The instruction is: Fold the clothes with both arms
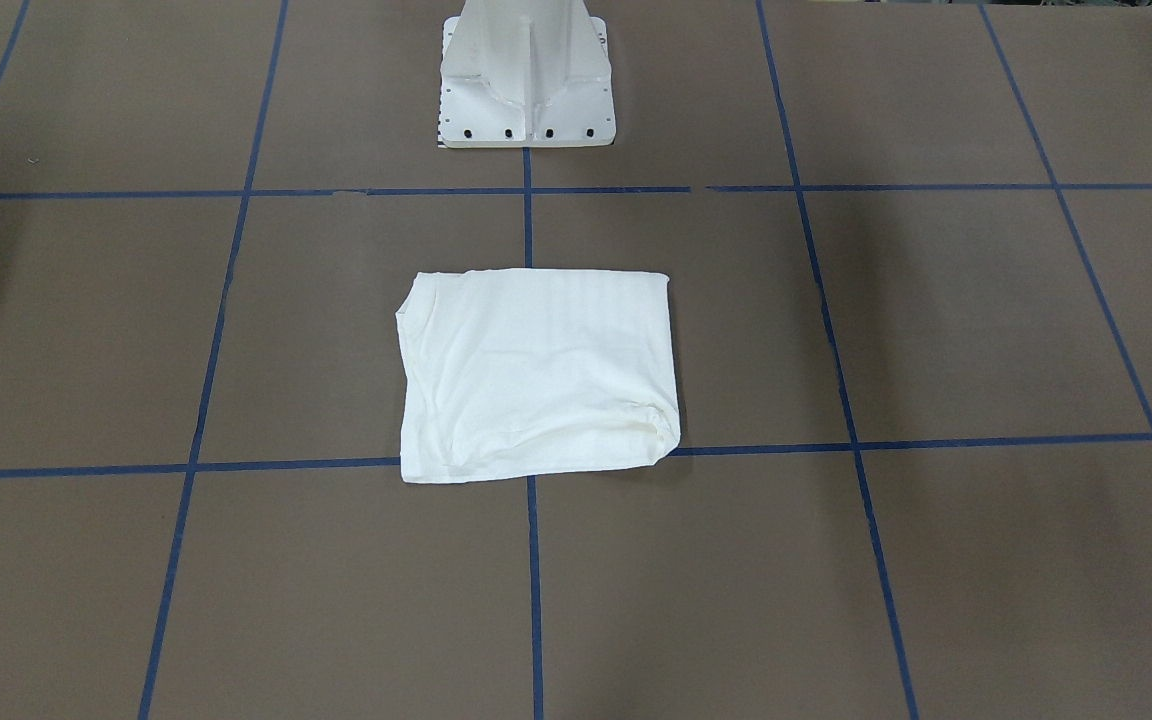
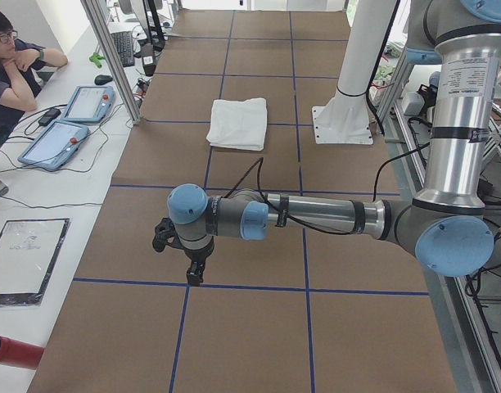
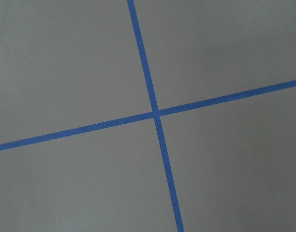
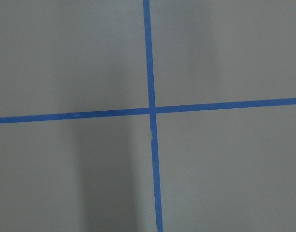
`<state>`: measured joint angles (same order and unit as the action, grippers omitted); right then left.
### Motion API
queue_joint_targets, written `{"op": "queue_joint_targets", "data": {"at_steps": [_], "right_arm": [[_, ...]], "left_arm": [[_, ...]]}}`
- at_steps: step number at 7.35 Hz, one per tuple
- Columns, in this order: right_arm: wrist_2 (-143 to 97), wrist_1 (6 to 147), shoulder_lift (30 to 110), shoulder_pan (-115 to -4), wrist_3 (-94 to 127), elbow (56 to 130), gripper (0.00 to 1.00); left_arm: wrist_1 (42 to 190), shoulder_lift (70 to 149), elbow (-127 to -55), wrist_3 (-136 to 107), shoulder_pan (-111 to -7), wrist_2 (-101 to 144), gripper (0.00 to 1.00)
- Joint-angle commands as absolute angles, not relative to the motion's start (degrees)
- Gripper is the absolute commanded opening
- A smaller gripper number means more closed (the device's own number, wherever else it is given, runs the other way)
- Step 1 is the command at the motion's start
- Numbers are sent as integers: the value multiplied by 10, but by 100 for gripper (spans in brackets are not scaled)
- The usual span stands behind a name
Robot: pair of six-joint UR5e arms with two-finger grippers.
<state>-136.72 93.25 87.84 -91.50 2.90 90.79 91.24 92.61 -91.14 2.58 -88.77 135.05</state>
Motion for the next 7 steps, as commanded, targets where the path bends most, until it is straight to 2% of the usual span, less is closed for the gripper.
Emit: {"op": "queue_joint_targets", "data": {"at_steps": [1, 7], "right_arm": [[-1361, 933, 878, -915, 29, 908, 100], [-1359, 933, 878, -915, 28, 908, 100]], "left_arm": [[913, 925, -914, 1, -888, 1351, 100], [911, 924, -914, -16, -889, 1354, 100]]}}
